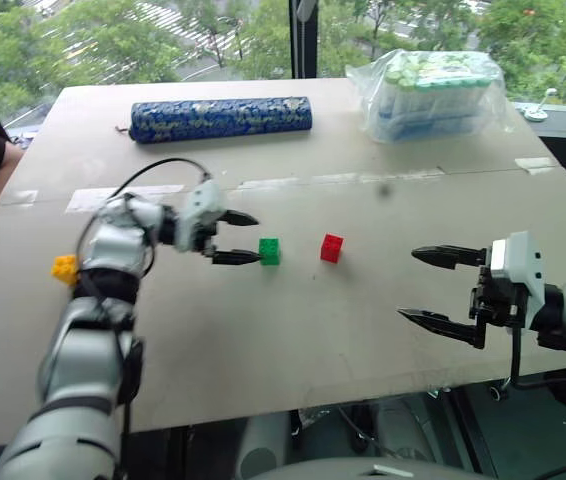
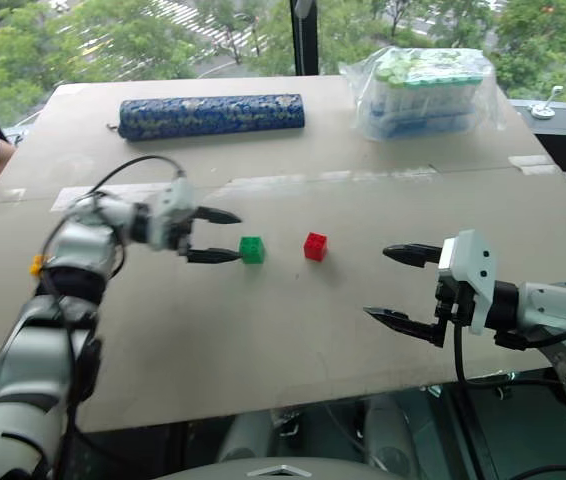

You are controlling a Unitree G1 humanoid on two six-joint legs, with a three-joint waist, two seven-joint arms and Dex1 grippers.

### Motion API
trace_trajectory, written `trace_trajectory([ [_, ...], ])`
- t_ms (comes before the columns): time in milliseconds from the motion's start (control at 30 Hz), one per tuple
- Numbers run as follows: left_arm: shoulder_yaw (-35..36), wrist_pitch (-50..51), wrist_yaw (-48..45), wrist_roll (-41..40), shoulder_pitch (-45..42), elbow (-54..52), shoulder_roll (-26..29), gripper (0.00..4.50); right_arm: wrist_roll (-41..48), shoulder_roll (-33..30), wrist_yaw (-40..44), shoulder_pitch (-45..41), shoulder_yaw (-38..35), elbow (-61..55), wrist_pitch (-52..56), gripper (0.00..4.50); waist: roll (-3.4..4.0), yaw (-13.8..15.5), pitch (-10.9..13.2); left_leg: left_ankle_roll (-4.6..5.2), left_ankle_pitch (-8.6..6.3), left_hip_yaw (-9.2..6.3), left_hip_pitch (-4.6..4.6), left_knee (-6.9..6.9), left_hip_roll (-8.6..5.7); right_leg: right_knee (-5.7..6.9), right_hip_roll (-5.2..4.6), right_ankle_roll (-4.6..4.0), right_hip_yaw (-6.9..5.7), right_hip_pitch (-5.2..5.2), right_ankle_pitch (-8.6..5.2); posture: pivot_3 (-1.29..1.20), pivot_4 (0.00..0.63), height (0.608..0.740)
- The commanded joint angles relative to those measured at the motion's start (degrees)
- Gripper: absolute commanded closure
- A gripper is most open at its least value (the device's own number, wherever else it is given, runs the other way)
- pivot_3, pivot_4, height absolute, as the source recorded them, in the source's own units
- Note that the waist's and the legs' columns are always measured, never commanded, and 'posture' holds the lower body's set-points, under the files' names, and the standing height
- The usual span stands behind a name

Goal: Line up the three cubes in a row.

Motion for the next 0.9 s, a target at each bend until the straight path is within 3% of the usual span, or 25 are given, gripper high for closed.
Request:
trace_trajectory([
  [33, 14.6, 18.1, 11.6, -10.5, 10.9, -21.2, 1.9, 0.29, 1.4, 1.2, 1.4, -3.6, 2.1, 1.1, -1.1, 0.00, -0.01, 0.3, 0.1, 0.00, 0.00, -0.07, 0.01, 0.00, -0.03, 0.02, 0.00, 0.00, -0.05, 0.04, -0.01, 0.00, 0.150, 0.740],
  [167, 31.3, 29.2, 32.9, -11.3, 25.6, -39.3, -4.8, 0.29, 1.9, 3.6, 2.7, -9.2, 6.3, 3.4, -0.8, 0.00, 0.01, 0.1, 0.1, -0.15, -0.09, -0.18, 0.20, -0.01, -0.03, -0.03, -0.10, -0.19, 0.03, 0.14, -0.14, 0.00, 0.150, 0.740],
  [333, 41.5, 38.1, 55.9, -5.1, 33.8, -49.5, -12.1, 0.29, 1.5, 6.7, 5.5, -14.8, 11.5, 7.3, -0.8, 0.00, -0.05, 1.7, 0.0, -0.33, -0.12, -0.49, 0.31, -0.01, -0.06, -0.04, -0.05, -0.22, -0.26, 0.36, -0.15, 0.00, 0.150, 0.740],
  [467, 41.6, 40.7, 60.4, -4.8, 34.6, -50.6, -11.9, 0.29, 1.5, 7.5, 7.1, -17.2, 13.0, 8.8, -0.6, 0.00, -0.07, 2.4, 0.0, -0.36, -0.11, -0.51, 0.29, 0.00, -0.12, -0.04, -0.04, -0.23, -0.28, 0.36, -0.15, 0.00, 0.150, 0.740],
  [667, 37.4, 39.3, 58.4, -4.5, 33.4, -42.2, -6.5, 0.29, 2.0, 7.2, 6.8, -17.8, 12.7, 8.1, 0.1, 0.00, -0.06, 2.8, 0.0, -0.38, -0.12, -0.49, 0.25, -0.04, -0.13, -0.05, -0.03, -0.24, -0.30, 0.30, -0.15, 0.00, 0.150, 0.740],
  [900, 29.7, 28.6, 53.2, -2.0, 26.8, -21.9, 0.3, 0.29, 1.9, 5.6, 5.0, -15.2, 10.5, 5.5, 0.4, 0.00, -0.05, 2.9, 0.0, -0.39, -0.12, -0.38, 0.20, -0.11, -0.11, -0.05, -0.02, -0.24, -0.33, 0.18, -0.15, 0.00, 0.150, 0.740],
])
